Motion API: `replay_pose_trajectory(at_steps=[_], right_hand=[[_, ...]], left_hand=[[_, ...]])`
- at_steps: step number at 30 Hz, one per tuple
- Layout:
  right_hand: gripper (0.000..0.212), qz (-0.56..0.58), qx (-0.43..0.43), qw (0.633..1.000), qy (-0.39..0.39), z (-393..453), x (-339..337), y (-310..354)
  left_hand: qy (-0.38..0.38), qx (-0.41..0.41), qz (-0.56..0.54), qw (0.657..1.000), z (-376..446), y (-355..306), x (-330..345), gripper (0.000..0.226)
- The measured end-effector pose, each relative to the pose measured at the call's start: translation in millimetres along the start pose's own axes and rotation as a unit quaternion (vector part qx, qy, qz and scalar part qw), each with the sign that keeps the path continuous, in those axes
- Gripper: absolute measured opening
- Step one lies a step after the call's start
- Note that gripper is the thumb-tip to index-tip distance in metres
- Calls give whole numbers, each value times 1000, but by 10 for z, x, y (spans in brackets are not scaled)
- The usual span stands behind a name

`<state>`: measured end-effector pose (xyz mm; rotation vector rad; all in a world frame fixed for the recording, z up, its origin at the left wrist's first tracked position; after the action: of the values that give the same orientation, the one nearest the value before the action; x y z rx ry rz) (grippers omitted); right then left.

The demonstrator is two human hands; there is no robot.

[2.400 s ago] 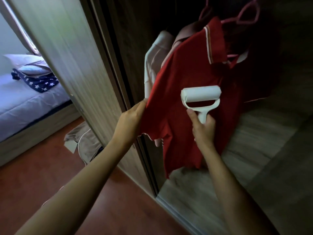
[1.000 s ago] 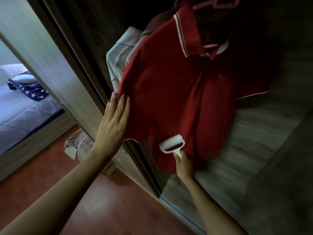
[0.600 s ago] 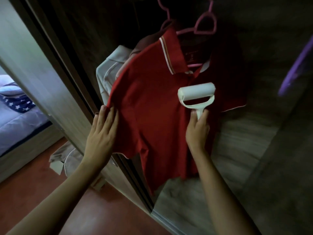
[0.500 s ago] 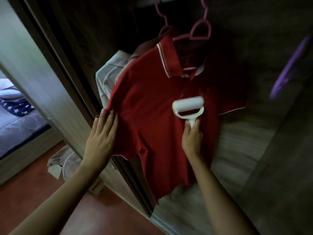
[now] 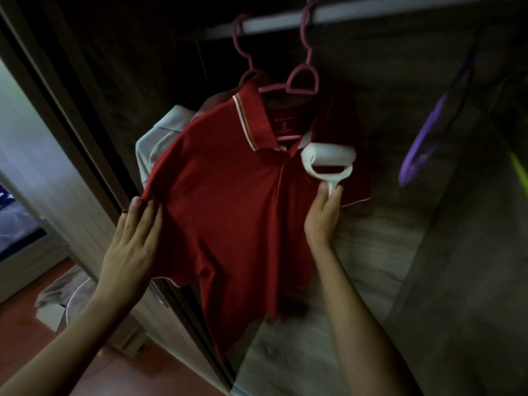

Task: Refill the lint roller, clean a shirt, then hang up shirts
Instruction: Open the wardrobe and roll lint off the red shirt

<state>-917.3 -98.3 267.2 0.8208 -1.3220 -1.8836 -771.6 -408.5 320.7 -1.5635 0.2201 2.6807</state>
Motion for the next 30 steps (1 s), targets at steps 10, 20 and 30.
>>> replay_pose_trajectory(at_steps=[10, 20, 30], right_hand=[[69, -86, 76, 979, 171, -6, 592, -1066], [20, 128, 67, 989, 14, 358, 268, -315], [23, -82, 91, 977, 176, -697, 840, -1794]], left_hand=[[13, -8, -10, 1000, 6, 39, -8, 132], [17, -22, -2, 1000, -24, 31, -29, 122], [9, -34, -25, 999, -2, 44, -62, 133]])
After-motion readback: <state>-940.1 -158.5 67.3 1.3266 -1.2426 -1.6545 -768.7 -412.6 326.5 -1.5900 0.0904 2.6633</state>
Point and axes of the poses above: each hand's wrist, its own z-axis towards the middle knuckle, its own x-axis out of the palm, y = z × x, the point moved 7 cm from there along z, towards the middle knuckle, and after that the axes turned 11 degrees about -z, right-handed, at the moved point
